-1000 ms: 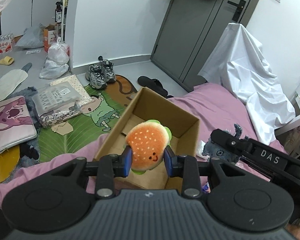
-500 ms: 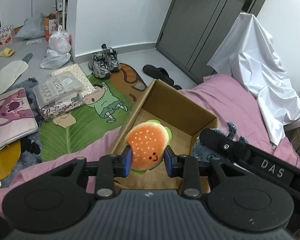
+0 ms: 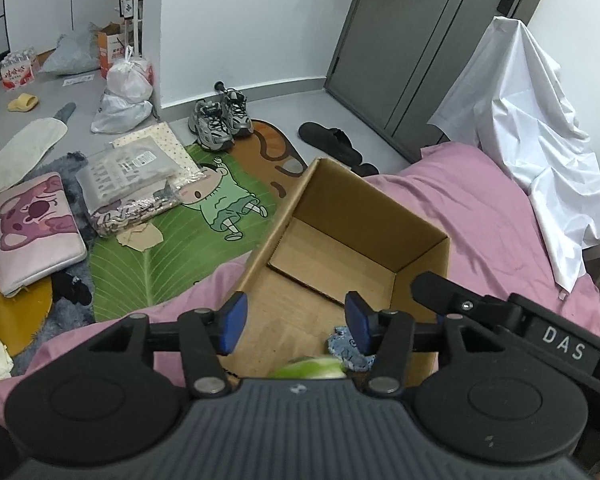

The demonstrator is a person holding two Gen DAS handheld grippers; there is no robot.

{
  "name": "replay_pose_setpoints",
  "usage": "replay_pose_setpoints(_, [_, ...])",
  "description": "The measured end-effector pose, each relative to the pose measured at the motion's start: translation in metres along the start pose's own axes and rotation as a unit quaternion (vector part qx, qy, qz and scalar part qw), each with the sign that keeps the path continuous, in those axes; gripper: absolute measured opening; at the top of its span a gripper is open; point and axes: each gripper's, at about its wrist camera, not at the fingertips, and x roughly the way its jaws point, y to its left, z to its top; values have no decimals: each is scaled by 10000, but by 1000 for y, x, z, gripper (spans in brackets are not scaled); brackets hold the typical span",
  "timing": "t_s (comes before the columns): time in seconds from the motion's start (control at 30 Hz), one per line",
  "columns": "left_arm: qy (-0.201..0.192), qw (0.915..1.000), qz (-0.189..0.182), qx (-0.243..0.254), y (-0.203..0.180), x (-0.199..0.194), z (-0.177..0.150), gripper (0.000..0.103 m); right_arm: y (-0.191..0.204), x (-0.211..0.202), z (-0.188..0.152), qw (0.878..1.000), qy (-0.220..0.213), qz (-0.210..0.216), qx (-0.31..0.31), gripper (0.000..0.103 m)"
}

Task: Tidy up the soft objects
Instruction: 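Lift both grippers out of the box back toward the remaining items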

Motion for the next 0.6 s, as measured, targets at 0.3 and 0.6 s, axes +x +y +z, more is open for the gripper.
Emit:
replay_pose_setpoints(0.3, [-35,9997,227,131,-7,-14,-4,66,6,-15,1,9993,59,-354,-117,76])
replay_pose_setpoints(0.6, [-175,9988,341,288,-18,-37,-13,76,10,-33,-5,9980,205,-544,-255,82])
